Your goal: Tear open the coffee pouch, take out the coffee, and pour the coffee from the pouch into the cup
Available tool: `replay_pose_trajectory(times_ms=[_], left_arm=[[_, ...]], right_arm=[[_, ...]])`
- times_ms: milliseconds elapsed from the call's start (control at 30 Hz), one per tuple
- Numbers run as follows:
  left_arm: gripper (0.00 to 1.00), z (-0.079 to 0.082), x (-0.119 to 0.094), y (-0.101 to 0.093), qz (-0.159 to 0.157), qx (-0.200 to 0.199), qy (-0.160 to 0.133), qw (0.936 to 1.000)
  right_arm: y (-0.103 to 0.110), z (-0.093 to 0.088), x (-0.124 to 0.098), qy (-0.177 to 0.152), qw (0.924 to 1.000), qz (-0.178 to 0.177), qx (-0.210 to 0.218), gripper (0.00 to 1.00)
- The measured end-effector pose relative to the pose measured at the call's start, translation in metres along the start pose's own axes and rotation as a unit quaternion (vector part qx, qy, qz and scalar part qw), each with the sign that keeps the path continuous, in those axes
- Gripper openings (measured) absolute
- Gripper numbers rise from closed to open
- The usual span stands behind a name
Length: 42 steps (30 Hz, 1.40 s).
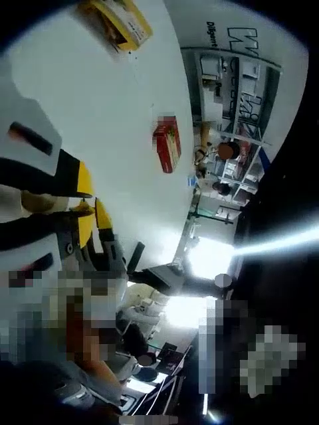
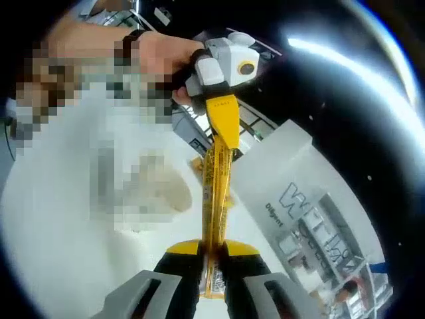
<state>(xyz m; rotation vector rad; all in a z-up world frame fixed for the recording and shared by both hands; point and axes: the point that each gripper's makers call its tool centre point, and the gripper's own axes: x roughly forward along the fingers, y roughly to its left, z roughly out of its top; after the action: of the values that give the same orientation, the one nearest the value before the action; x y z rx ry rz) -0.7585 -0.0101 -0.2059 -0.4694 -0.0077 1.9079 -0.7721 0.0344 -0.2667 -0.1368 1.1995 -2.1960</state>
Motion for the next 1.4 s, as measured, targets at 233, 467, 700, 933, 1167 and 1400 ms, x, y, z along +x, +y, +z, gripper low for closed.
replay_pose_trajectory(times_ms=[233, 467, 700, 933, 1167, 1400], left_arm=[[0.05, -0.011, -0.006, 0.003, 0.005, 0.004, -0.025, 0.9997], [0.17, -0.023, -0.008, 0.004, -0.006, -0.004, -0.008, 0.9999], [0.18, -0.020, -0.007, 0.006, -0.007, 0.003, -0.013, 0.9999], [0.18, -0.017, -0.011, 0.006, -0.009, -0.003, -0.022, 0.9997], [0.18, -0.017, -0.011, 0.005, -0.009, 0.000, -0.018, 0.9998], [0.18, -0.016, -0.013, 0.003, -0.009, -0.001, -0.027, 0.9996]], right_arm=[[0.001, -0.001, -0.001, 0.013, 0.9993, 0.002, -0.036, 0.12], [-0.003, 0.001, 0.001, 0.033, 0.9940, 0.004, -0.105, 0.12], [-0.010, -0.001, -0.001, 0.052, 0.9855, 0.003, -0.161, 0.11], [-0.016, 0.003, -0.005, 0.068, 0.9701, 0.002, -0.233, 0.11], [-0.019, 0.005, -0.008, 0.079, 0.9558, 0.007, -0.283, 0.11], [-0.022, 0.012, -0.009, 0.085, 0.9403, 0.012, -0.329, 0.11]])
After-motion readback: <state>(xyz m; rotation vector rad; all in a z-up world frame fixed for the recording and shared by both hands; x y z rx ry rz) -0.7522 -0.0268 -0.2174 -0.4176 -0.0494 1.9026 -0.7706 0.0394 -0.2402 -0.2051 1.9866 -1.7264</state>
